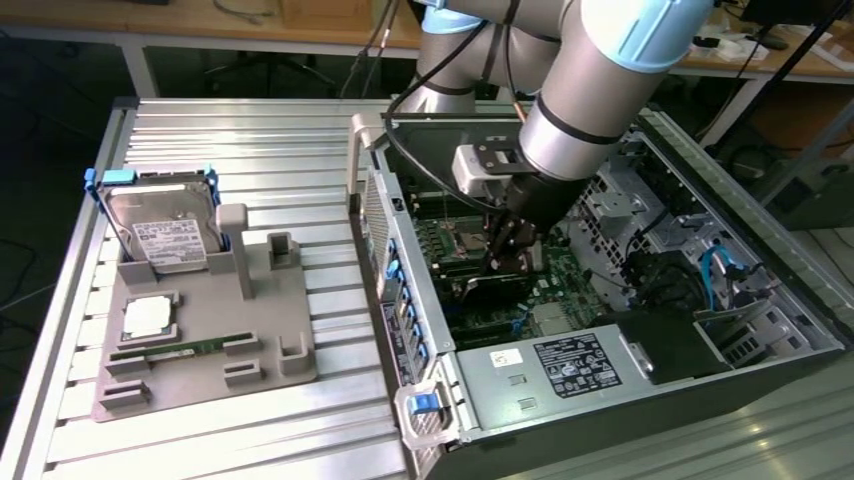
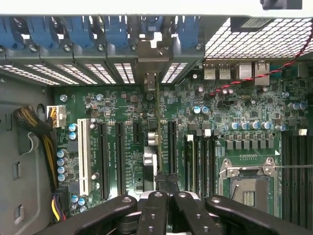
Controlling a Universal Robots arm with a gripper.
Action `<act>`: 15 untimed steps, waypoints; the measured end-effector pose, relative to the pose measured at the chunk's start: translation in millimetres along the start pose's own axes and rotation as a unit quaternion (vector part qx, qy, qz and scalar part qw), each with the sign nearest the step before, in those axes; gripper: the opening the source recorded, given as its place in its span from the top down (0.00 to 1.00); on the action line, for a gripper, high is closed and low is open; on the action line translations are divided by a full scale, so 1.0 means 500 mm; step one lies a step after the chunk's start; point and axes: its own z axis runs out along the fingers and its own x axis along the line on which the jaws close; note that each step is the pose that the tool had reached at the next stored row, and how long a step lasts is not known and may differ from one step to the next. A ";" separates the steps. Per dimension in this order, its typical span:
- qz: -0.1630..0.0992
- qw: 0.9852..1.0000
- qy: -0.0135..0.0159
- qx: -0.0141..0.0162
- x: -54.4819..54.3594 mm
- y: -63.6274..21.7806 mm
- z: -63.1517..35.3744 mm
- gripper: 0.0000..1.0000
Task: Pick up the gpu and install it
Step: 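Press down on the gpu until it lock into place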
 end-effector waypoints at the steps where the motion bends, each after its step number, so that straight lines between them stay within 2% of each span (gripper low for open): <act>1: 0.000 1.000 -0.001 0.000 0.000 0.000 -0.003 0.89; 6: 0.000 1.000 0.000 0.000 -0.001 0.001 -0.025 0.89; 15: 0.000 1.000 0.000 0.000 -0.001 0.001 -0.027 0.89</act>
